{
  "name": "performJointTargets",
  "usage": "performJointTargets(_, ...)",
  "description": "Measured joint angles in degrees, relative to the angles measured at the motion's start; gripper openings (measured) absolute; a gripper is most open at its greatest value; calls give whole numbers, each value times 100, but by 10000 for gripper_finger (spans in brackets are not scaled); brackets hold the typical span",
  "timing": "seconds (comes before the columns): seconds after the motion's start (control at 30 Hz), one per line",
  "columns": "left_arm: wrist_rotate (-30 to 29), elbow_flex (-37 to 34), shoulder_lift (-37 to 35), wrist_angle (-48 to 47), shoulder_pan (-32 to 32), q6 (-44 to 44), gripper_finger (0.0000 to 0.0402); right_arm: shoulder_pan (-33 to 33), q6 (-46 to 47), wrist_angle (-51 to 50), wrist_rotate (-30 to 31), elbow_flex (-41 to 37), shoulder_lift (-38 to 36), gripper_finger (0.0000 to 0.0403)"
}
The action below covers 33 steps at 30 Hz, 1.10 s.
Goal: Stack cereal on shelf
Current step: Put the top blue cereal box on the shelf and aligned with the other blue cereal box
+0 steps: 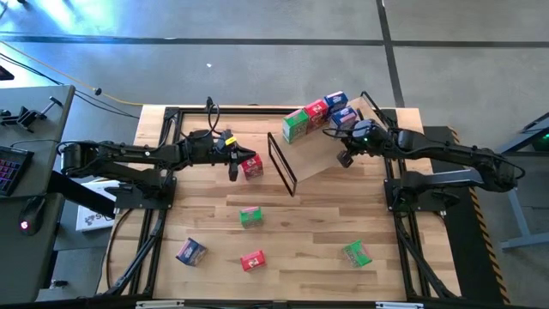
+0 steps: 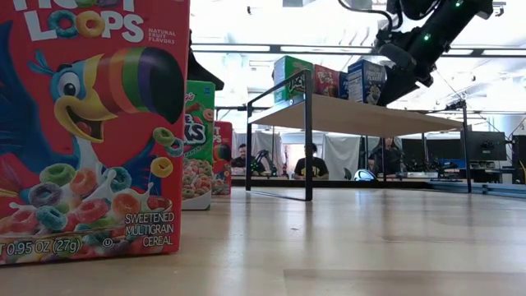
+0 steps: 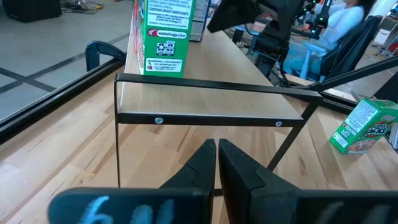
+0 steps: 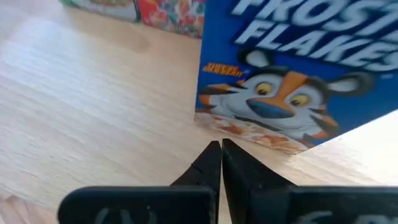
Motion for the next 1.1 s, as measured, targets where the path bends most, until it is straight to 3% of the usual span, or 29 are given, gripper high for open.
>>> performJointTargets(0.53, -4, 0, 0, 19, -4, -92, 10, -373, -321, 470, 214, 0, 175, 1)
performJointTargets(1.1, -23, 0, 0, -177, 0, -125, 10, -268, -408, 687, 148, 0, -3, 1)
